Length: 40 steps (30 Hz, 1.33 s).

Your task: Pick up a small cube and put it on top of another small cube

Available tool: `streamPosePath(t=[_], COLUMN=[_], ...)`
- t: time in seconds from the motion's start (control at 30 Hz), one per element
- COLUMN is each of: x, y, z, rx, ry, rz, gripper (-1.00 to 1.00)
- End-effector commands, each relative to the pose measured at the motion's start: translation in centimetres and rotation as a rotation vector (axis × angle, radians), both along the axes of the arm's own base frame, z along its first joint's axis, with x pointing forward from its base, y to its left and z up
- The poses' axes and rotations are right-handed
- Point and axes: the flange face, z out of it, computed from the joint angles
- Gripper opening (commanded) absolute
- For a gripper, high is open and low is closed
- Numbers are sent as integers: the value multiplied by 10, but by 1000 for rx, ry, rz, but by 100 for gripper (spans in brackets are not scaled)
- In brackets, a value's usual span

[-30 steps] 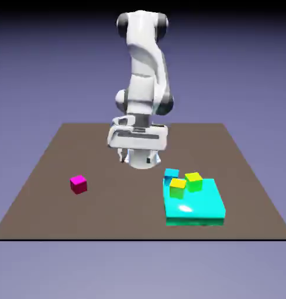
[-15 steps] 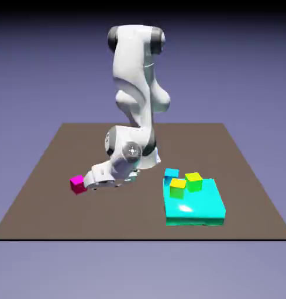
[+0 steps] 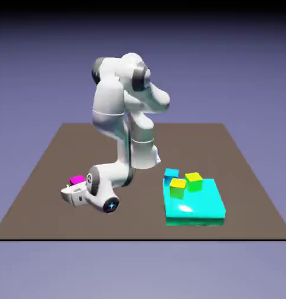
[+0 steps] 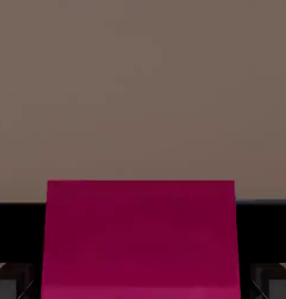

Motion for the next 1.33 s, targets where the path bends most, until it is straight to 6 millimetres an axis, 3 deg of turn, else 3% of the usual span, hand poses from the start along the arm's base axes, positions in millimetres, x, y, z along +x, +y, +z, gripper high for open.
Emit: streamPosePath(t=[0.0,0.03,0.33,0.5,0.63,0.7,0.73,0.8,0.83,1.03,1.07,1.1,1.3], x=[18,34,124,159,175,165,149,126,126,78,78,78,126], y=[12,25,162,248,319,356,371,372,372,363,363,363,372], z=[12,25,74,123,174,188,182,160,160,131,131,131,160], rx=[-2,-2,-28,16,77,81,53,-1,-1,-1,-1,-1,-1], ry=[0,0,-190,-235,-230,-157,-80,0,0,0,0,0,0], rz=[2,1,-254,-399,-496,-519,-508,-477,-477,-478,-478,-478,-477], gripper=[-100,-100,-100,-100,-100,-100,-100,-100,-100,-100,100,100,100])
